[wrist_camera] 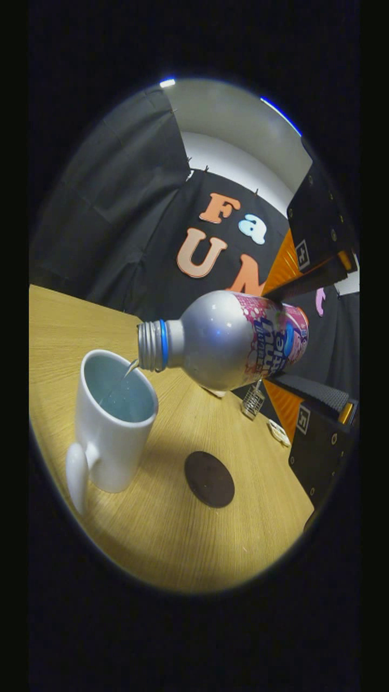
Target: Take the bottle from table, then pour the juice into the cup, finally place the bottle on the coaster
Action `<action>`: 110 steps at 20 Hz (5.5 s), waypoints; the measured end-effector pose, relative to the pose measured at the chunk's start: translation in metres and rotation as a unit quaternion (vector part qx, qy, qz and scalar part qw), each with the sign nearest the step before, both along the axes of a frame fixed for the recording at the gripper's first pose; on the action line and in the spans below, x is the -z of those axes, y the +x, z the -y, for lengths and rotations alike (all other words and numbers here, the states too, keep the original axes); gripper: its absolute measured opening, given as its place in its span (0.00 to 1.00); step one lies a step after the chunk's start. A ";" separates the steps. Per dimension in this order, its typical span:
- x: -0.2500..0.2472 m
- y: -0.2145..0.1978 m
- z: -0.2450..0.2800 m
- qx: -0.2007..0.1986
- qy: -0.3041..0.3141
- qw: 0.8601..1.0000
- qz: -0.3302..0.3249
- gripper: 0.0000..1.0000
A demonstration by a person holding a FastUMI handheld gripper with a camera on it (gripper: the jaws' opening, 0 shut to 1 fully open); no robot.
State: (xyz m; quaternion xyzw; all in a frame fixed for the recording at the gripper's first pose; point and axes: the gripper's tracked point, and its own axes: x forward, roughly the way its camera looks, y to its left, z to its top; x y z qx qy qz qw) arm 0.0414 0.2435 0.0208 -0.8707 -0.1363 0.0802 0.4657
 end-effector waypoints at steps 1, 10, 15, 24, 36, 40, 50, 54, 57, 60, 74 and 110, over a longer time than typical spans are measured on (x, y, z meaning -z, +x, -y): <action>0.000 -0.001 0.000 0.000 -0.002 1.000 -0.001 0.74; -0.001 -0.001 -0.003 0.003 -0.032 0.999 -0.003 0.74; -0.002 -0.001 -0.003 0.005 -0.039 0.999 -0.001 0.74; -0.003 0.001 -0.005 0.009 -0.060 0.998 0.003 0.74; -0.001 0.000 -0.004 0.015 -0.065 0.998 -0.009 0.74; 0.007 0.004 0.003 0.025 -0.016 0.999 -0.038 0.74; 0.037 0.015 0.055 0.100 0.259 0.943 -0.186 0.75; 0.037 0.019 0.063 0.119 0.412 0.869 -0.247 0.75; 0.042 0.014 0.058 0.121 0.529 0.779 -0.313 0.75; 0.044 0.020 0.050 0.107 0.612 0.703 -0.347 0.75; 0.095 0.048 0.064 0.134 0.793 0.458 -0.378 0.75; -0.013 -0.014 0.232 0.104 0.850 0.494 -0.149 0.97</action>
